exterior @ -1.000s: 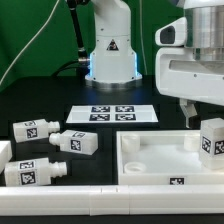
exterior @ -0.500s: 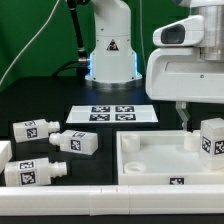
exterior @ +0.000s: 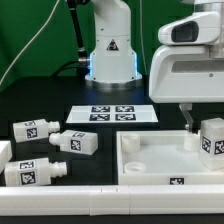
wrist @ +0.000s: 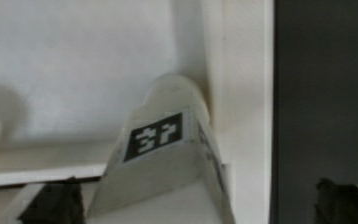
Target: Assemble one leg
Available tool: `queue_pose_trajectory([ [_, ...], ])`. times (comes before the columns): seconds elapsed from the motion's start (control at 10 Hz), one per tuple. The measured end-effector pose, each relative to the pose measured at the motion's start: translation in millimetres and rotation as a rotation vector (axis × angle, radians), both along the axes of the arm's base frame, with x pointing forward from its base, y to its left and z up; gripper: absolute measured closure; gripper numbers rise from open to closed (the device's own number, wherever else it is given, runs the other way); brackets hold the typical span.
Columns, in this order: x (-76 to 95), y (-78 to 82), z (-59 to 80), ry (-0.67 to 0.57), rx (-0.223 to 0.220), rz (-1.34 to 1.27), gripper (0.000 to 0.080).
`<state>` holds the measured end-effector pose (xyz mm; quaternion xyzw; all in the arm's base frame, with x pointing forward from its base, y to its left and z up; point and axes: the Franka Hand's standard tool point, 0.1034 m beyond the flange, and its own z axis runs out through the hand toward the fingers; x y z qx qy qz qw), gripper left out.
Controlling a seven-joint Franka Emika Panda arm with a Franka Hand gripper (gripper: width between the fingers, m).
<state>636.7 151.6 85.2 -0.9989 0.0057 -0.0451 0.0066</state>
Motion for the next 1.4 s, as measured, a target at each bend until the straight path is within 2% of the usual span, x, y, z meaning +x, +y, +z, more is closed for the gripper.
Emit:
queue_pose_trajectory([
  [0.2, 0.8, -3.4, 0.1, -0.002, -0.014, 0.092, 0.0161],
  [0.3, 0.7, -3.3, 0.0, -0.001, -0.012, 0.075, 0.0359],
  [0.4, 0.8, -3.7, 0.0, -0.001, -0.012, 0.075, 0.0359],
  [0.5, 0.8, -4.0, 0.0, -0.001, -0.013, 0.074, 0.0520],
  [0.9, 0.8, -4.1, -0.1, -0.002, -0.011, 0.056, 0.0517],
  [1.4, -5.8, -6.2, -1.4, -0.057, 0.065, -0.590, 0.0517],
])
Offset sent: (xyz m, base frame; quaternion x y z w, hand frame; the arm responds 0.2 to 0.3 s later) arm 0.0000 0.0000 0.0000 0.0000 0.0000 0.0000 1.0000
